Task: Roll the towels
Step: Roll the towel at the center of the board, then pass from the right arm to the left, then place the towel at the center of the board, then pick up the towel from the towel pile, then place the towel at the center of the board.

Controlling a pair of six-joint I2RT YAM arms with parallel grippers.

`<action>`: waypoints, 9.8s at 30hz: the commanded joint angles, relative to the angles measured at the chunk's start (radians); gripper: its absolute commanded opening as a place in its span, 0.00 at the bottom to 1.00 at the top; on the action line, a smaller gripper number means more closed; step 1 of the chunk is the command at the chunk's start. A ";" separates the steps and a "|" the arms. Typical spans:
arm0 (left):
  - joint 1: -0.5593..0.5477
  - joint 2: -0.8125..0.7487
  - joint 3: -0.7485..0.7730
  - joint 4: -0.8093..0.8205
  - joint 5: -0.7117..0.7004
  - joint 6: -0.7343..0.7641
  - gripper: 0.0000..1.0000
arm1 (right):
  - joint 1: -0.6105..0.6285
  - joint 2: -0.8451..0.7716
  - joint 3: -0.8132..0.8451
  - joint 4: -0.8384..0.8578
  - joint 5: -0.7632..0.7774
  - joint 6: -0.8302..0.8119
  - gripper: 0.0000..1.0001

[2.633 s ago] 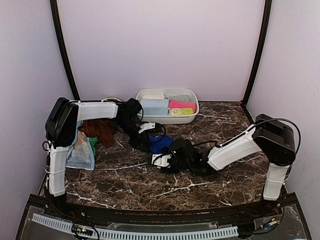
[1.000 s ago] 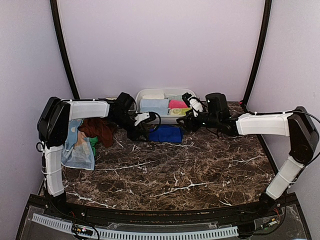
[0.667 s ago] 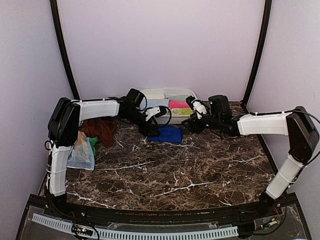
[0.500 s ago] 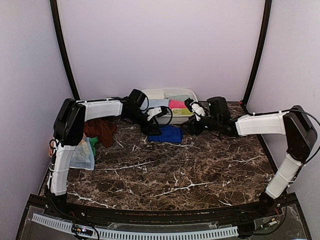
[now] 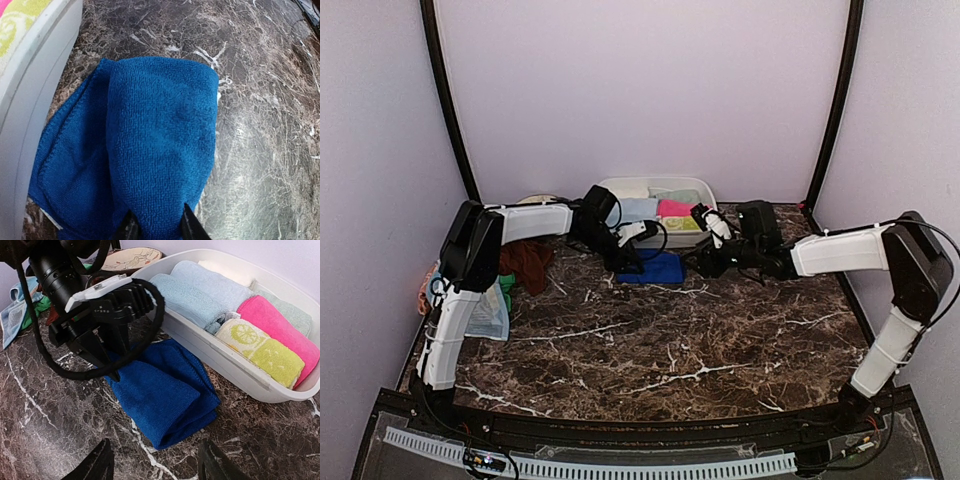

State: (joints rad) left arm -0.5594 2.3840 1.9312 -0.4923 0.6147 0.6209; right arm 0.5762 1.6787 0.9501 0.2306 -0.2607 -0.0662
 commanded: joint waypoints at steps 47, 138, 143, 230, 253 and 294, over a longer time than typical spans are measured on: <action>-0.007 0.045 -0.170 -0.529 0.055 -0.071 0.00 | 0.523 0.159 -0.080 0.200 0.534 -0.963 0.70; -0.119 -0.628 -0.822 0.886 -0.900 0.607 0.00 | -0.106 0.362 0.547 -0.345 -0.658 0.579 1.00; 0.001 -0.639 -0.613 0.648 -0.849 0.464 0.00 | -0.259 0.183 0.554 -0.468 -0.366 0.466 1.00; 0.779 -0.905 -1.048 0.012 -0.737 0.083 0.71 | 0.136 -0.311 -0.028 -0.345 0.353 0.452 0.85; 0.780 -0.891 -1.060 -0.024 -0.798 0.131 0.68 | 0.204 -0.303 -0.041 -0.353 0.342 0.442 0.72; 0.520 -1.042 0.228 -0.068 -0.123 -0.203 0.00 | 0.207 -0.285 0.074 -0.469 0.350 0.446 0.52</action>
State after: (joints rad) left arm -0.0105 1.3231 2.1738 -0.6121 0.2783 0.4725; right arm 0.7727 1.4082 1.0004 -0.2367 0.0540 0.3691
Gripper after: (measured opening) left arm 0.017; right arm 0.520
